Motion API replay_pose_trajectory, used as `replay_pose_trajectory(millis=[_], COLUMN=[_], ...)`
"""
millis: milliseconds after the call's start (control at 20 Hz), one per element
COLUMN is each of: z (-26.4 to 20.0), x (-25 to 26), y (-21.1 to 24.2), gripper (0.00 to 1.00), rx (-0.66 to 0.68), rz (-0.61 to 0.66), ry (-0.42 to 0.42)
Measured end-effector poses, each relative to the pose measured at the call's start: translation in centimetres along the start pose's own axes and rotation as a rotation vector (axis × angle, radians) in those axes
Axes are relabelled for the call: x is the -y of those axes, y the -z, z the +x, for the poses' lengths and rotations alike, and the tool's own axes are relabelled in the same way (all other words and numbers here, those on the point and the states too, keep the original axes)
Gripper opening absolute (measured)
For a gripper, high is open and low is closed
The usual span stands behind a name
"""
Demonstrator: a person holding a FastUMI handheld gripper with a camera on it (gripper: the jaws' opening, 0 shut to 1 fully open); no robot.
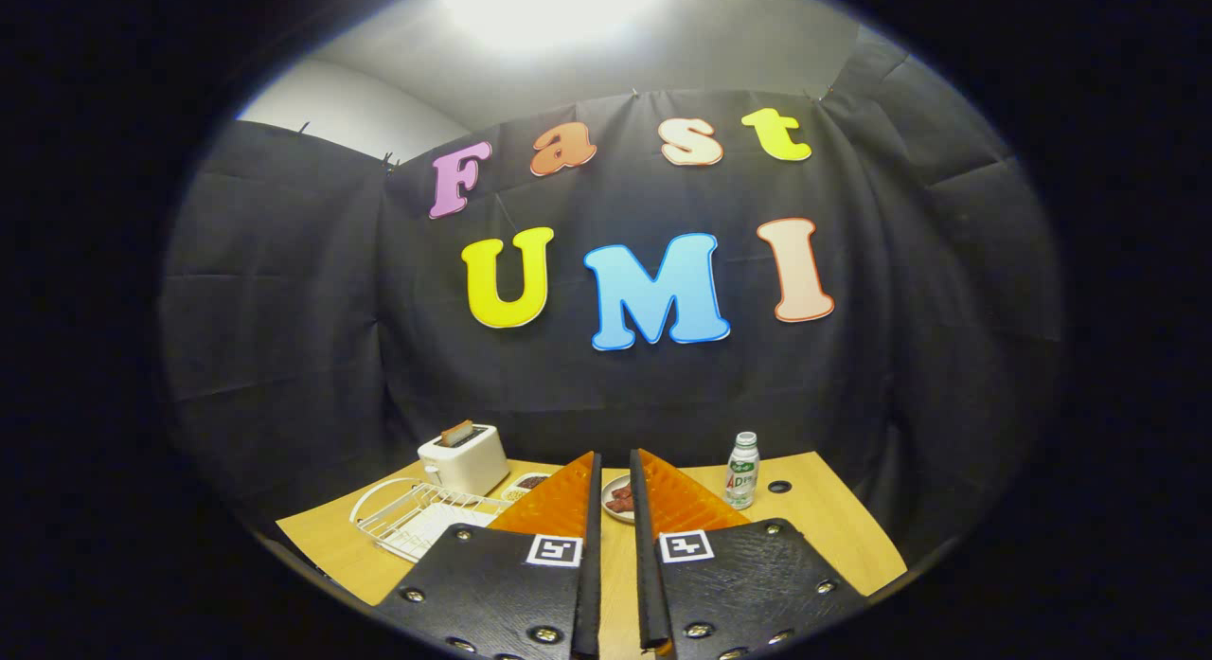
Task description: Take the plate from the dish rack, then take the spoon from the basket and place it into the plate.
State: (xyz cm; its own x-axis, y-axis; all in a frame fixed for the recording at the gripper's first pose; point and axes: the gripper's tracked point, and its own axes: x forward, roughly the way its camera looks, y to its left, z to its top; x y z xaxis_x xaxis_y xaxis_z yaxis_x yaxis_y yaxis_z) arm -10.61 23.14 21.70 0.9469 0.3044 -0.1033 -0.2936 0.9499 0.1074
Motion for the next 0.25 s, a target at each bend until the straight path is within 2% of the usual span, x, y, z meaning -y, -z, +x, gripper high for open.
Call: replay_pose_trajectory(millis=[250], z=[-0.7], x=[2.4], y=[-1.6], gripper=[0.15], rx=[0.043], rz=[-0.003], ry=[0.053])
